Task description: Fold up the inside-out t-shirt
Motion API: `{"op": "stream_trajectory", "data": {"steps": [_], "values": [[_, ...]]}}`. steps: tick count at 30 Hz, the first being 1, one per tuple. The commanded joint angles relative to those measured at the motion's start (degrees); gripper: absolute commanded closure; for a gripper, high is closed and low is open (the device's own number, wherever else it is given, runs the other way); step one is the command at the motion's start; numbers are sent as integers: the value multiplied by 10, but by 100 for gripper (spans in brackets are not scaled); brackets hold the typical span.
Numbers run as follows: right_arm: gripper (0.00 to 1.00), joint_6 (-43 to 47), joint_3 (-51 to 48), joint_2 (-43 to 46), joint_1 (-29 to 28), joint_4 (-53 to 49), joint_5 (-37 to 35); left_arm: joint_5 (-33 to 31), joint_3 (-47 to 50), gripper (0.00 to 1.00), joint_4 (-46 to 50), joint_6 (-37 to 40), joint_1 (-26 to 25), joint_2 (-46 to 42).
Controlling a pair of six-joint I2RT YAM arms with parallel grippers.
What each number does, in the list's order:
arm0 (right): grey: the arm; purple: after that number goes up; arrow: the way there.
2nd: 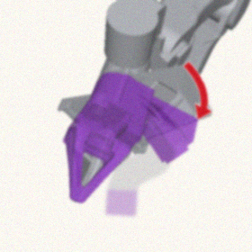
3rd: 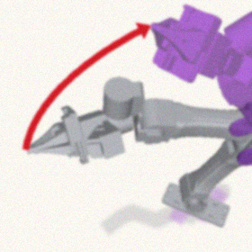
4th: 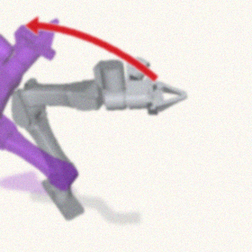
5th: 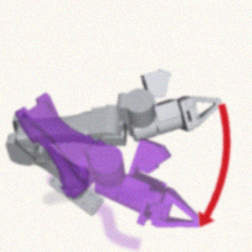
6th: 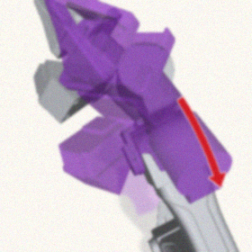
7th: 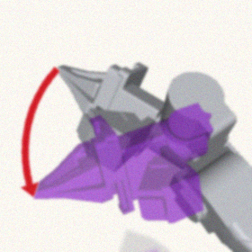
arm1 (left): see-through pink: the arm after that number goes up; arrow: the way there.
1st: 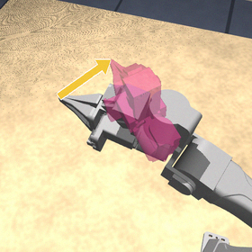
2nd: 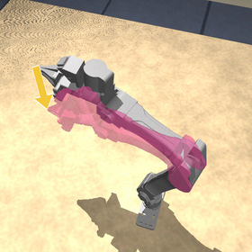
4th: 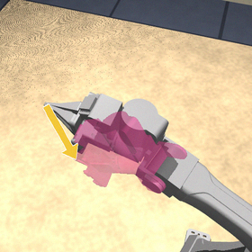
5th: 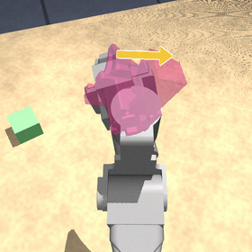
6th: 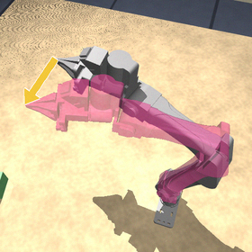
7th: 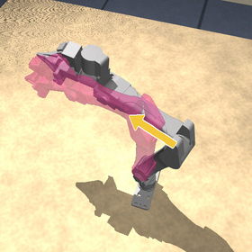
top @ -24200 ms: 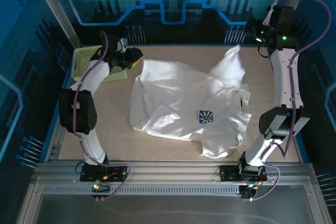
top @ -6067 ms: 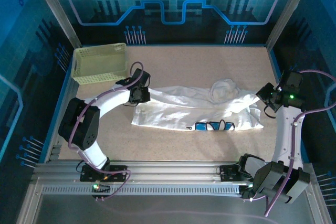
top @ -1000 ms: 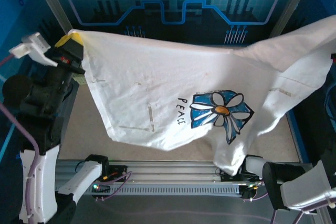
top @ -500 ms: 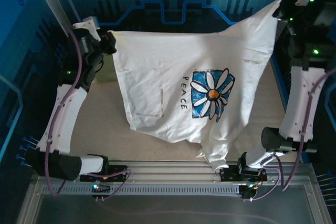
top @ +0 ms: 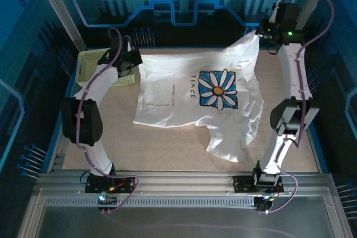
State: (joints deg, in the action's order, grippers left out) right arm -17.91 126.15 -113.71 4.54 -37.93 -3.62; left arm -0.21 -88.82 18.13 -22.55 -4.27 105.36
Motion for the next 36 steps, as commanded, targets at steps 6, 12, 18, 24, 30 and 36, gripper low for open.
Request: {"op": "stream_trajectory", "data": {"steps": [6,12,18,24,30,36], "values": [[100,-37,242,-151,-18,-113,-82,-46,-131,100,26,9,6,97],[100,-65,272,-178,-5,-112,-60,-52,-250,100,65,21,6,181],[100,-71,267,-184,-3,-111,-21,-62,-307,100,85,29,7,224],[100,-89,204,-142,-3,-150,-14,-55,-338,100,112,35,10,246],[100,-143,-112,52,2,-54,-54,-49,-285,100,86,16,19,220],[100,-195,-334,188,12,-7,-45,-45,-188,100,40,5,26,171]]}}
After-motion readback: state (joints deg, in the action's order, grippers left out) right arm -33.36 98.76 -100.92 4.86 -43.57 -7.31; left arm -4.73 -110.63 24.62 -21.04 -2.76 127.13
